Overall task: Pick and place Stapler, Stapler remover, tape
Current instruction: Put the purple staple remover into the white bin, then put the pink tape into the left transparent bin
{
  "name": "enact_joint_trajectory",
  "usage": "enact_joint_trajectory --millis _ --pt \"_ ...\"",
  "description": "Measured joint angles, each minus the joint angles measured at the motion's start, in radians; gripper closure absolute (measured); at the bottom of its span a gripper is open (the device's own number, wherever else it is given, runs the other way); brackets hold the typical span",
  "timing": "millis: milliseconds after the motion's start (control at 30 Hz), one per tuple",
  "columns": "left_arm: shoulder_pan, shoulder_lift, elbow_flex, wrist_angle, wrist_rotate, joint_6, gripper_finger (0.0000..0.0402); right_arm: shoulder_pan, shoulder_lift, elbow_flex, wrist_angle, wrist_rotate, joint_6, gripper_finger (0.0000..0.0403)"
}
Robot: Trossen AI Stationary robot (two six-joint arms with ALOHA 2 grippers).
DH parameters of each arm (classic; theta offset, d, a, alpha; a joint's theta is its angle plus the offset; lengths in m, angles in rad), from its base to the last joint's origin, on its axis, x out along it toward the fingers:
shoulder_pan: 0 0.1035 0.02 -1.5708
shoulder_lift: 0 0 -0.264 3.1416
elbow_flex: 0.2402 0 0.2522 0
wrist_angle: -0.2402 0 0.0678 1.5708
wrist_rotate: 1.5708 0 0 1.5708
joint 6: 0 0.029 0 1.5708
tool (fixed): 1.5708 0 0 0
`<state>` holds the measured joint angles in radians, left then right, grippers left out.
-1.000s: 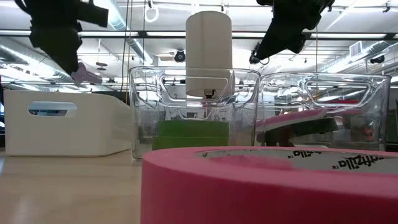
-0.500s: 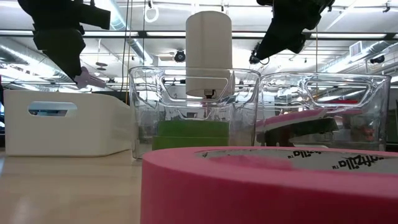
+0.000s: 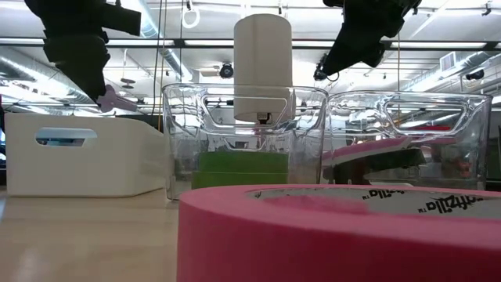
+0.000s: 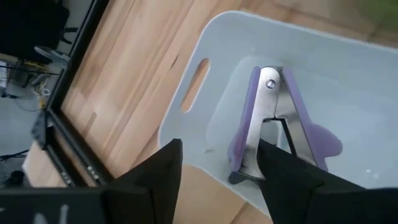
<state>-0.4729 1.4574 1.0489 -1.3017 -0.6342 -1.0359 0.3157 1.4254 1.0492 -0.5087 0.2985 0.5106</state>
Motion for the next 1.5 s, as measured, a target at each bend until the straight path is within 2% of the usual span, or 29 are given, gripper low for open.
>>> enact_joint_trajectory --millis 333,467,567,733,833,900,933,1067,1333,1433,1500 --pt "0.005 0.0 0.0 0.007 0.029 -0.058 0.0215 0.0 0.0 0.0 0.0 0.0 0.0 0.0355" --pt "-0.009 0.0 0.0 0.111 0.025 0.058 0.0215 0.0 0.0 0.0 0.0 0.0 -0.001 0.0355" --pt "0.008 -0.004 0.0 0.069 -0.004 0.011 0.0215 0.0 0.0 0.0 0.0 0.0 0.001 0.0355" --pt "0.037 -0.009 0.001 0.019 0.006 -0.01 0.0214 0.002 0.0 0.0 -0.001 0.0 0.001 0.0355" --pt "0.035 -0.007 0.0 0.099 0.07 0.002 0.0202 0.002 0.0 0.0 0.0 0.0 -0.007 0.0355" --pt "0.029 0.004 0.001 0.125 0.112 0.117 0.0191 0.002 0.0 0.0 0.0 0.001 -0.011 0.0355" --pt "0.029 0.006 0.001 0.107 0.118 0.125 0.0186 0.002 0.0 0.0 0.0 0.005 -0.009 0.0355" --pt "0.044 0.002 0.0 0.075 0.053 0.047 0.0173 0.002 0.0 0.0 0.002 0.008 -0.002 0.0355" --pt "0.042 0.001 0.001 0.127 0.02 0.103 0.0176 0.002 0.0 -0.008 0.014 0.011 -0.006 0.0355" --pt "0.042 0.001 0.001 0.172 0.069 0.074 0.0176 0.002 0.0 -0.037 0.045 0.009 -0.003 0.0355" --pt "0.037 0.001 0.0 0.277 0.157 0.095 0.0177 0.002 0.0 -0.062 0.069 0.003 -0.003 0.0355"
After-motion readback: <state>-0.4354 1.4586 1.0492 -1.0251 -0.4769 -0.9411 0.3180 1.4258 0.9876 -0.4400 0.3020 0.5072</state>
